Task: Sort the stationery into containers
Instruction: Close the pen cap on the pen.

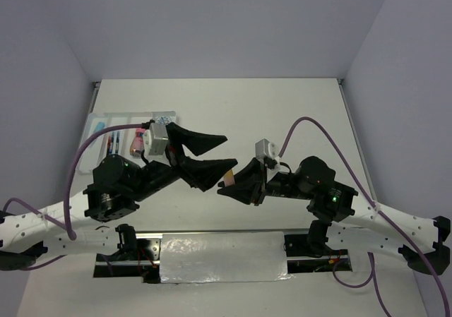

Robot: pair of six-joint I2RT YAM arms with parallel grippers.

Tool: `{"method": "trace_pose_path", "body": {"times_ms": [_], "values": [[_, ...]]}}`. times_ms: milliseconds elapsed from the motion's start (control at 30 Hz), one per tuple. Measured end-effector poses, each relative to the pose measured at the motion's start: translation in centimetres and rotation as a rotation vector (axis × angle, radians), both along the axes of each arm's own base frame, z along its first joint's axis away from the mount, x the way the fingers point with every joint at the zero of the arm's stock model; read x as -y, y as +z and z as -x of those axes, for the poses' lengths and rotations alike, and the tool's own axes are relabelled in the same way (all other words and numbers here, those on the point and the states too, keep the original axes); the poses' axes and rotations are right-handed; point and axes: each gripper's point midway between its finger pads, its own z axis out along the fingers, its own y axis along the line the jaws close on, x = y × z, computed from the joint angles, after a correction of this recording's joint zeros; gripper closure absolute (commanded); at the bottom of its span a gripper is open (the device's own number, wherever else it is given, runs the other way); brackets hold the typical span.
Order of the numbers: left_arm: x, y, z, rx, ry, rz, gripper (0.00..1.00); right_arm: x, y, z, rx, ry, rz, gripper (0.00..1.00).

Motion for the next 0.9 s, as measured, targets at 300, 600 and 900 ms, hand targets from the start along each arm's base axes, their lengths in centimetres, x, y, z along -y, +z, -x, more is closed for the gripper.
{"method": "trace_pose_path", "body": {"times_ms": [300,600,900], "values": [[1.8,-2.2,-0.1,-0.061,-0.035,-0.076,0.72,-0.1,0.1,-0.4,-0.004,-0.016,0.004,1.0],[1.7,-2.0,0.2,-0.061,-0.05,-0.069,1.0,-0.1,0.5,-0.3,-0.016,-0.009,-0.002,1.0],[0.2,0.1,0.0,-0.011,-0.051,0.156,1.0,-1.1,4.2,-0.9,-0.058,0.093,0.096,1.0]]}}
